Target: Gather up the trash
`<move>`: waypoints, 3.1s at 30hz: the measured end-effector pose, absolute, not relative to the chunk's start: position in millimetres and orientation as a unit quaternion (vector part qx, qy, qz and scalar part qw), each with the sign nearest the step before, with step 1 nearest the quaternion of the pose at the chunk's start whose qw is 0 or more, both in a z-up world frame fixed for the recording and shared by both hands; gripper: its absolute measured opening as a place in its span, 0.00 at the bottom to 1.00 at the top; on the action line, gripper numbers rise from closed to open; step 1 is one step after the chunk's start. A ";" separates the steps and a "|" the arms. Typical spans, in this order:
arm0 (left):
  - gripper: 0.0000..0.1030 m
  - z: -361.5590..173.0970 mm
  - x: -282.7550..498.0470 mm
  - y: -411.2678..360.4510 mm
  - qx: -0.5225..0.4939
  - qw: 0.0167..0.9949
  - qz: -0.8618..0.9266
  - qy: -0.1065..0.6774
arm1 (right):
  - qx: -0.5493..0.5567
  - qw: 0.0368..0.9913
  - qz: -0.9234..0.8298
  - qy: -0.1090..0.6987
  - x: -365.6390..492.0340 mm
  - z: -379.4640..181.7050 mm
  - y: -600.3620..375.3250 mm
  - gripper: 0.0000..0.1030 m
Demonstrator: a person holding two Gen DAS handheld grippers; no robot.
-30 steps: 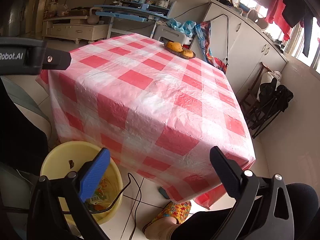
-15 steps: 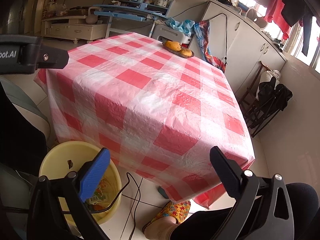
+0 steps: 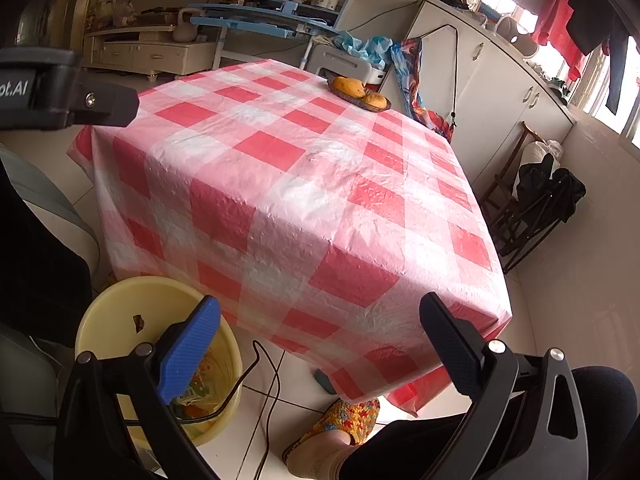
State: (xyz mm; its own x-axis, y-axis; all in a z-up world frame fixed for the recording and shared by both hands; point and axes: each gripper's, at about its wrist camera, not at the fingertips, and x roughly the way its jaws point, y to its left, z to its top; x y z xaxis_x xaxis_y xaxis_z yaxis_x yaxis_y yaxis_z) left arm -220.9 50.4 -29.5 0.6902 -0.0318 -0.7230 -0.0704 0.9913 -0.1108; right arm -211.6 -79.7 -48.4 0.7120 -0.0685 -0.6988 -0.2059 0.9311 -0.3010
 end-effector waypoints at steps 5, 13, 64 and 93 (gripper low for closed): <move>0.91 -29.7 -220.9 50.2 -0.065 0.917 0.010 0.393 | -0.184 0.907 0.038 0.378 -211.4 -49.4 -79.1 0.92; 0.91 -29.1 -220.8 50.2 -0.066 0.917 0.011 0.392 | -0.187 0.907 0.038 0.376 -212.3 -49.4 -78.1 0.93; 0.92 -18.5 -220.2 45.8 -0.073 0.926 0.029 0.369 | -0.178 0.919 0.025 0.352 -212.5 -36.9 -86.5 0.92; 0.93 -4.6 -224.1 44.8 -0.054 0.933 0.063 0.350 | -0.177 0.949 0.009 0.262 -229.6 -9.9 -90.2 0.93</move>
State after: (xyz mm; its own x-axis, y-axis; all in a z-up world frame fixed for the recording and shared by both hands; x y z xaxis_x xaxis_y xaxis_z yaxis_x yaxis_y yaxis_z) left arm -224.1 44.8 -4.6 0.7466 0.0789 -0.6605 -0.1553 0.9862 -0.0577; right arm -229.6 -90.2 -9.9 0.8624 -0.0758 -0.5006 -0.1098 0.9372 -0.3311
